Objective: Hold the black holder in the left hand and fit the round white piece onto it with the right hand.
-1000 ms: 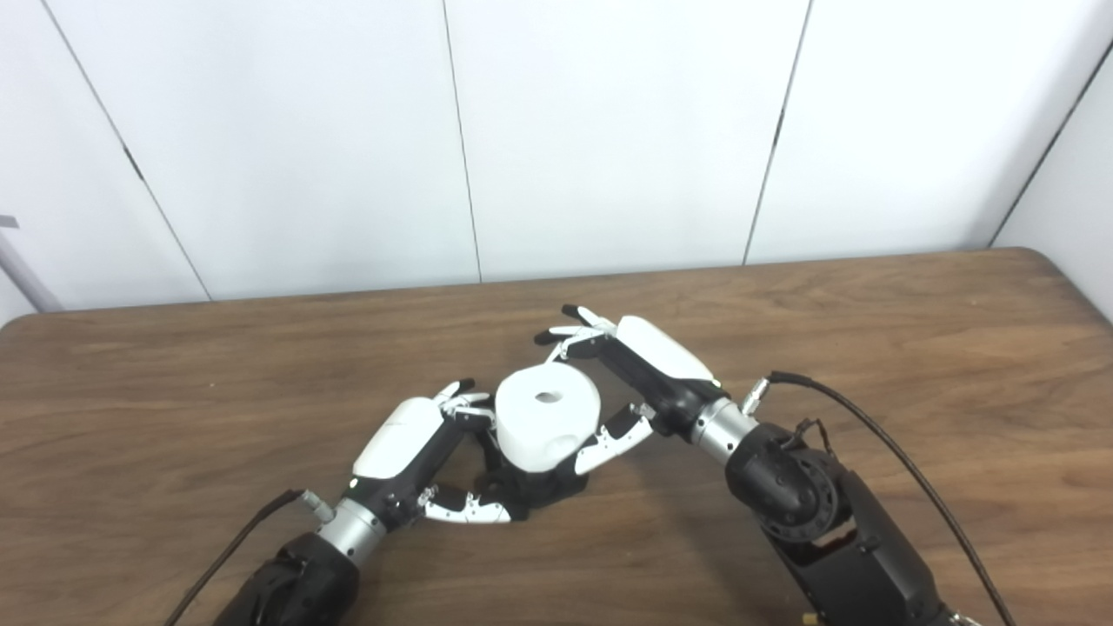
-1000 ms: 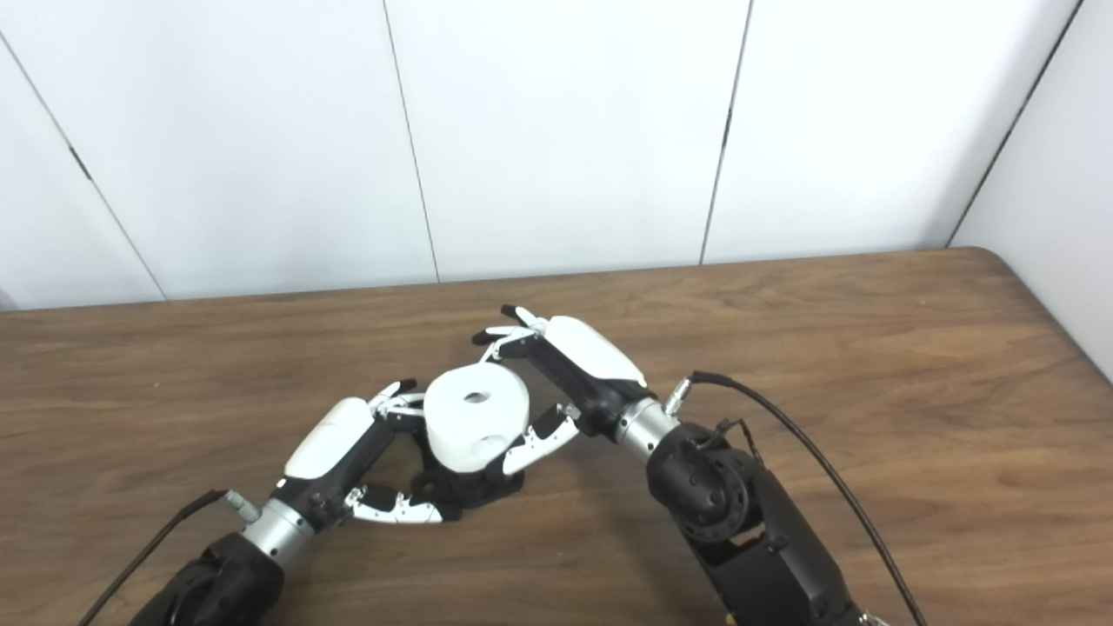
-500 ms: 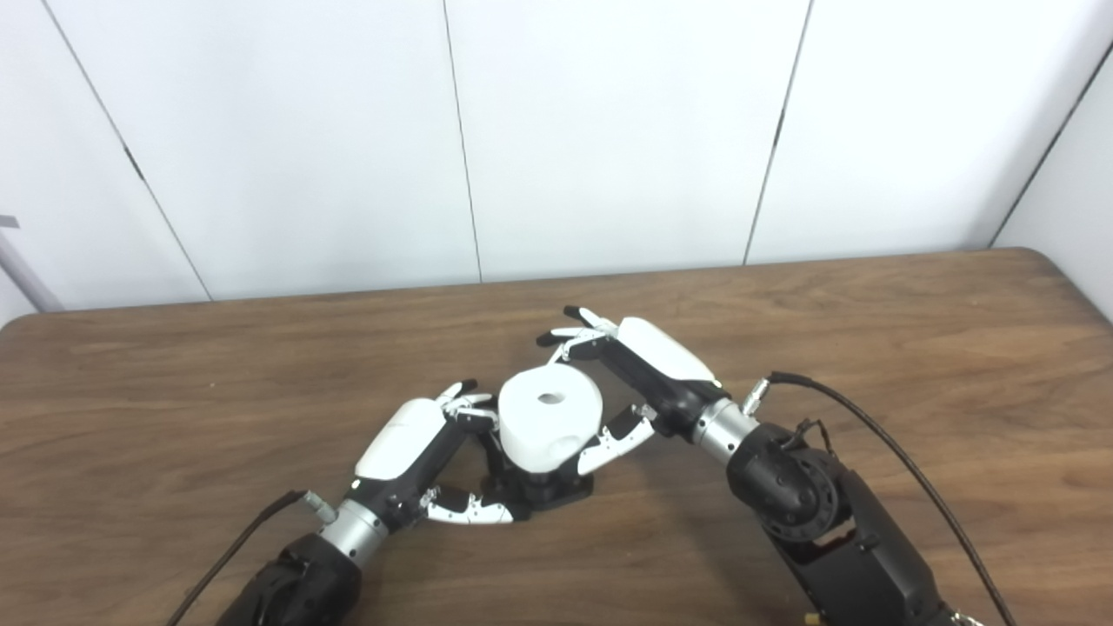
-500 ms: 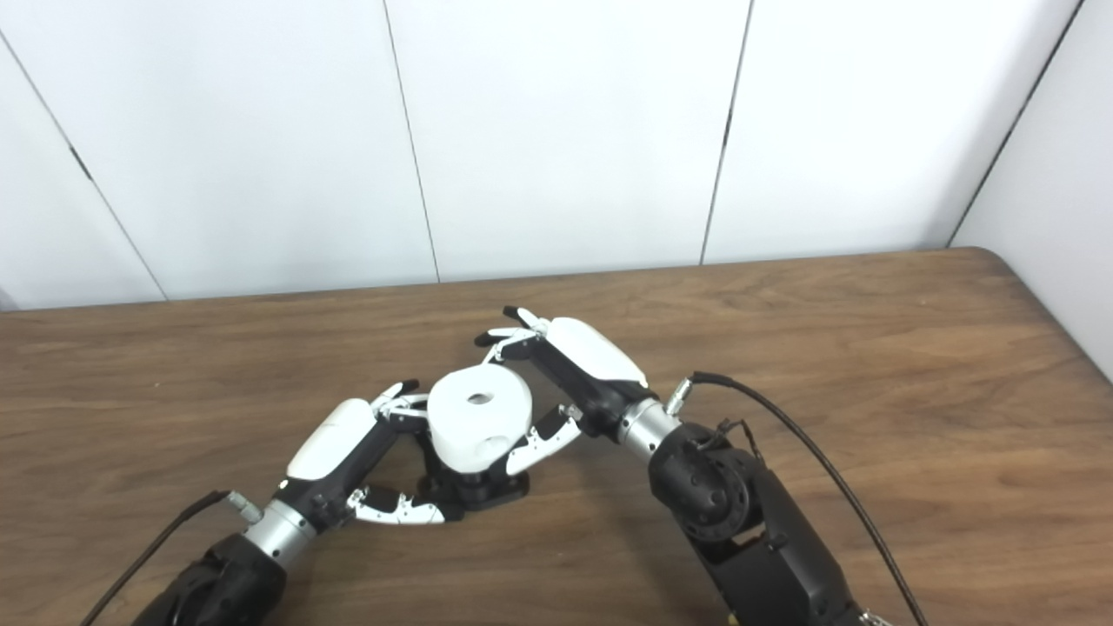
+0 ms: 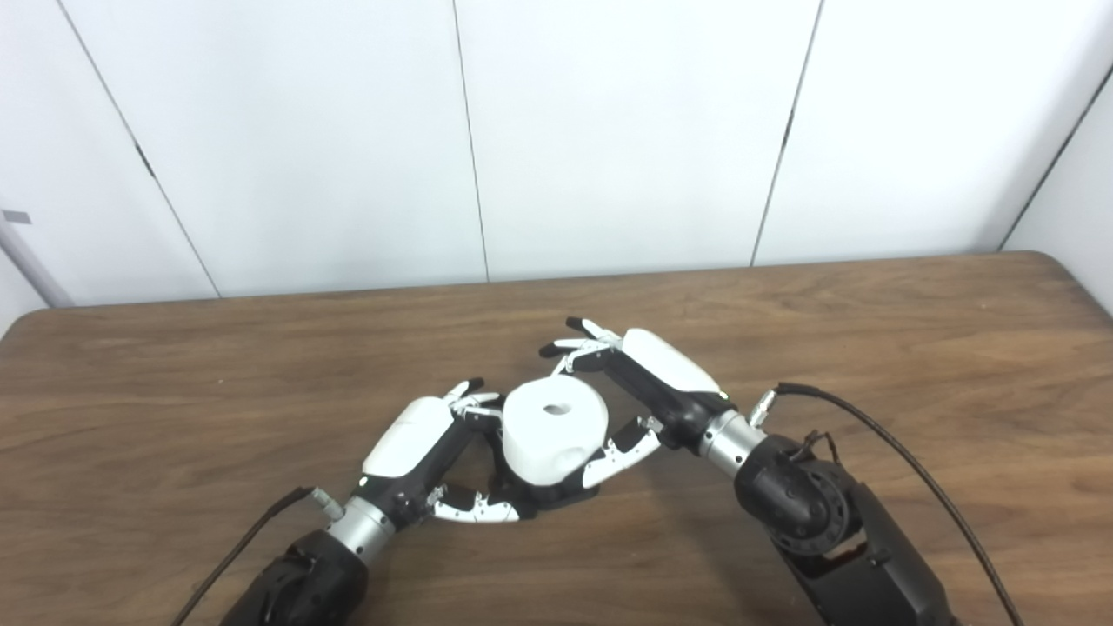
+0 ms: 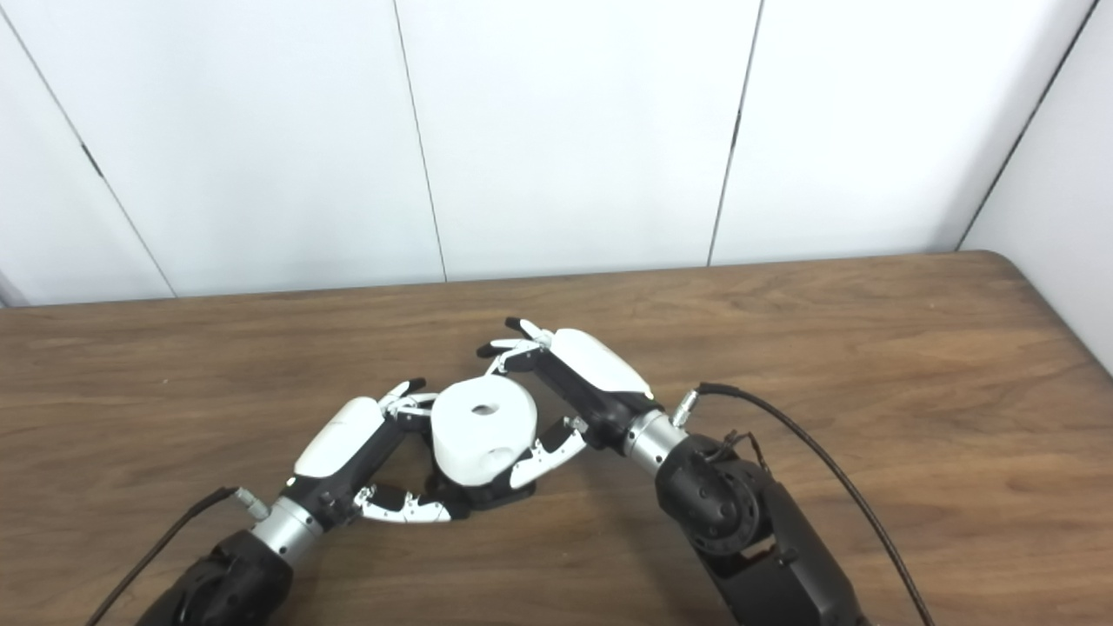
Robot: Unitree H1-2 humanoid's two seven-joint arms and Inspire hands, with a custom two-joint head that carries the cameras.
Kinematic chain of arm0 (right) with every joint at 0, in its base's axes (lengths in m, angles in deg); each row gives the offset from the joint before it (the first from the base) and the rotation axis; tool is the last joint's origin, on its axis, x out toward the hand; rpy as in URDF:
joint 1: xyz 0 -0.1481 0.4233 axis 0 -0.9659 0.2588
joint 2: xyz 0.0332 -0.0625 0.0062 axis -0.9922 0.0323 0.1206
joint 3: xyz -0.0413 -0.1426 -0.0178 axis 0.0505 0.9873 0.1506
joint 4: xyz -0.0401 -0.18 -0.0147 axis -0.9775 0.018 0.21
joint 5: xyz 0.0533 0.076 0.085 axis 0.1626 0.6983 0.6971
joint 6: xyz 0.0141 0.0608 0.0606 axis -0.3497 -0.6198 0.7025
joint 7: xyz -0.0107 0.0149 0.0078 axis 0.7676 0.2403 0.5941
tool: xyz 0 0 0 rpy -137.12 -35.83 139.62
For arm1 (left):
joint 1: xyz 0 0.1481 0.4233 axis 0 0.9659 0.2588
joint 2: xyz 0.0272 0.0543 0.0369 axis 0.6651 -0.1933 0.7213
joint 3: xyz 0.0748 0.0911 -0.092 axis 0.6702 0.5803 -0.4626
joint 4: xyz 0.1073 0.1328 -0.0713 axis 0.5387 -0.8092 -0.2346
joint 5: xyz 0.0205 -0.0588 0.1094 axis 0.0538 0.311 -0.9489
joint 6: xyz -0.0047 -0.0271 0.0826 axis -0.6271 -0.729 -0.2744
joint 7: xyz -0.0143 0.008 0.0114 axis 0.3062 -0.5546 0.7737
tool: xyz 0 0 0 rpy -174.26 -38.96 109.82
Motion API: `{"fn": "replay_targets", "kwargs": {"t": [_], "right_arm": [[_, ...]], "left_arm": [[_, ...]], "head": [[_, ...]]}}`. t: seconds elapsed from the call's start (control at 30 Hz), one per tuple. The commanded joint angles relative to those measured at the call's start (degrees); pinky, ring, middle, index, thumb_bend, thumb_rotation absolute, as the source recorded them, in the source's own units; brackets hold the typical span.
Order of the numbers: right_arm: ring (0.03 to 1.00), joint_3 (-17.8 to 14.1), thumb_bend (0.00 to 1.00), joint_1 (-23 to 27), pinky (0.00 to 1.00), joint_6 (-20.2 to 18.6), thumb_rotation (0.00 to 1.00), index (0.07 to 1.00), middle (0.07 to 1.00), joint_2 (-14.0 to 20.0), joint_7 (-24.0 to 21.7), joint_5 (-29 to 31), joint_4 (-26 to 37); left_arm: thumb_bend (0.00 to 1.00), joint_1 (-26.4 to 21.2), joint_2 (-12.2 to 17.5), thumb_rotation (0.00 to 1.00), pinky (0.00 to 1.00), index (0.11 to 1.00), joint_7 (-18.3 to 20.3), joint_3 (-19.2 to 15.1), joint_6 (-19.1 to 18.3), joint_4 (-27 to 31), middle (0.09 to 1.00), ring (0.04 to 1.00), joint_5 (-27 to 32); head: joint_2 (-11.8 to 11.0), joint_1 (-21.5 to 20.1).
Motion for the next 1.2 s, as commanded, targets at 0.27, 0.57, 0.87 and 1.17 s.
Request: {"fn": "replay_targets", "kwargs": {"t": [0.27, 0.57, 0.87, 1.17], "right_arm": [[1.0, 0.68, 0.52, 0.16, 1.0, 1.46, 0.15, 0.485, 0.854, 1.91, -1.19, -0.2, 1.78], [1.0, 1.52, 0.52, -0.27, 1.0, 3.35, 0.15, 0.485, 0.851, 3.18, -0.59, -1.31, 0.83], [1.0, 2.87, 0.52, -0.04, 1.0, 8.24, 0.15, 0.484, 0.835, 4.53, 2.49, -4.19, -1.32], [0.998, 3.65, 0.52, 0.5, 1.0, 12.02, 0.15, 0.483, 0.826, 5.25, 4.78, -6.71, -1.76]], "left_arm": [[0.52, 0.32, -0.19, 0.05, 0.98, 0.481, 1.42, 0.62, -0.57, 1.3, 0.653, 0.847, -0.75], [0.52, 0.62, -0.24, 0.05, 0.97, 0.482, 1.95, 0.78, -1.95, 2.75, 0.654, 0.847, -1.03], [0.52, 0.94, -0.75, 0.05, 0.97, 0.482, 2.0, 0.57, -1.95, 3.26, 0.654, 0.846, -0.92], [0.52, 1.14, -1.14, 0.05, 0.97, 0.481, 2.54, 0.48, -2.71, 4.1, 0.654, 0.845, -0.75]], "head": [[0.9, 0.29], [1.56, 0.19], [2.17, 0.55], [2.71, 0.36]]}}
